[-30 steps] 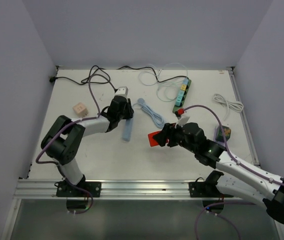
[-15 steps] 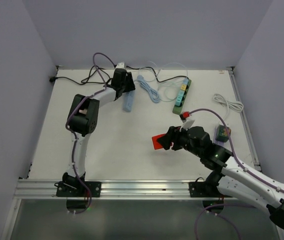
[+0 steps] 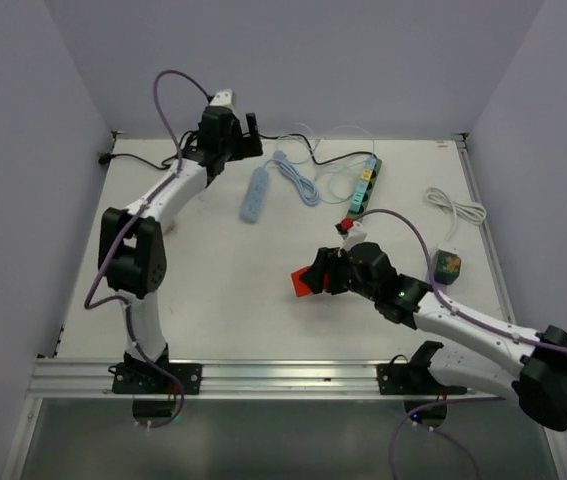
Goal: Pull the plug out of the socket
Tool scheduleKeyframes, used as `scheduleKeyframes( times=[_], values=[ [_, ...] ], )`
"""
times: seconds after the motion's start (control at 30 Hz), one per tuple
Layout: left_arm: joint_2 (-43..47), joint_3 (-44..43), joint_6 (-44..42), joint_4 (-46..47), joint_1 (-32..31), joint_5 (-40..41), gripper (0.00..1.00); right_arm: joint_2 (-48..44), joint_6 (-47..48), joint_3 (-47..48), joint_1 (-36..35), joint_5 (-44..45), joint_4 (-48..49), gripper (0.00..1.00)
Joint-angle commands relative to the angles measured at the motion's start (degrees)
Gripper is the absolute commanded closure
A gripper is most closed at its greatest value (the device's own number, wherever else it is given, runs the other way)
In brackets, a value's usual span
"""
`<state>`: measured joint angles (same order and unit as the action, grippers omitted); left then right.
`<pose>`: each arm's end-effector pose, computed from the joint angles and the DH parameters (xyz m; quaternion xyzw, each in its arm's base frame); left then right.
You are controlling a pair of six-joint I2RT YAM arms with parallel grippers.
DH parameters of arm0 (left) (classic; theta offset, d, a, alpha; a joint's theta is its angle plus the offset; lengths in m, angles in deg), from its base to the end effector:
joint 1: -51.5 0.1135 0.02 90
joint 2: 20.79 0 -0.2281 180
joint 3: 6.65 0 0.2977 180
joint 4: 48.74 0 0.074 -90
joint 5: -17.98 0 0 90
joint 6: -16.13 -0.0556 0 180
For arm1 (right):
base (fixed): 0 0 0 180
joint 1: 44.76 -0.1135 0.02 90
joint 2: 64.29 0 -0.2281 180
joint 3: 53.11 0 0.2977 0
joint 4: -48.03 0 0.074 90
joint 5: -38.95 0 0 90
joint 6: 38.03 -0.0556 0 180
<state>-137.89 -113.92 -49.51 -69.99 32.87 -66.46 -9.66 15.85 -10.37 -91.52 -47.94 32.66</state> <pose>0.5021 -0.1636 0.1990 -0.0673 0.8674 -0.1407 0.4725 0.2039 0.2124 0.1788 -0.0651 0.8511 0.3270 0.4054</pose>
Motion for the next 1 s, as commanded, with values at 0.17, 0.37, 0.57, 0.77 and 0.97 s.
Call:
scheduleKeyframes(
  times=[0.17,0.37,0.57,0.77,0.97],
  values=[
    [33.99,4.74,-5.01,-9.7,2.55,0.5,0.0,27.78,-1.32,17.02,-0.87,-6.8,22.02,1.0],
    [61.6,37.23,-5.82,3.27,2.29,6.46,0.0,53.62,-1.33,42.33,-0.87,-10.93,21.51,1.0],
    [78.24,53.97,-10.29,7.0,-2.54,20.79,0.0,76.53,-5.19,70.71,0.62,-15.24,15.36,1.0],
    [79.92,53.71,-13.29,6.82,-8.61,25.73,0.0,91.87,-10.89,93.94,0.88,-17.7,13.76,1.0],
    [80.54,53.8,-12.58,6.55,-8.88,22.92,0.0,101.1,-13.19,104.85,1.15,-14.89,13.15,0.93]
  ],
)
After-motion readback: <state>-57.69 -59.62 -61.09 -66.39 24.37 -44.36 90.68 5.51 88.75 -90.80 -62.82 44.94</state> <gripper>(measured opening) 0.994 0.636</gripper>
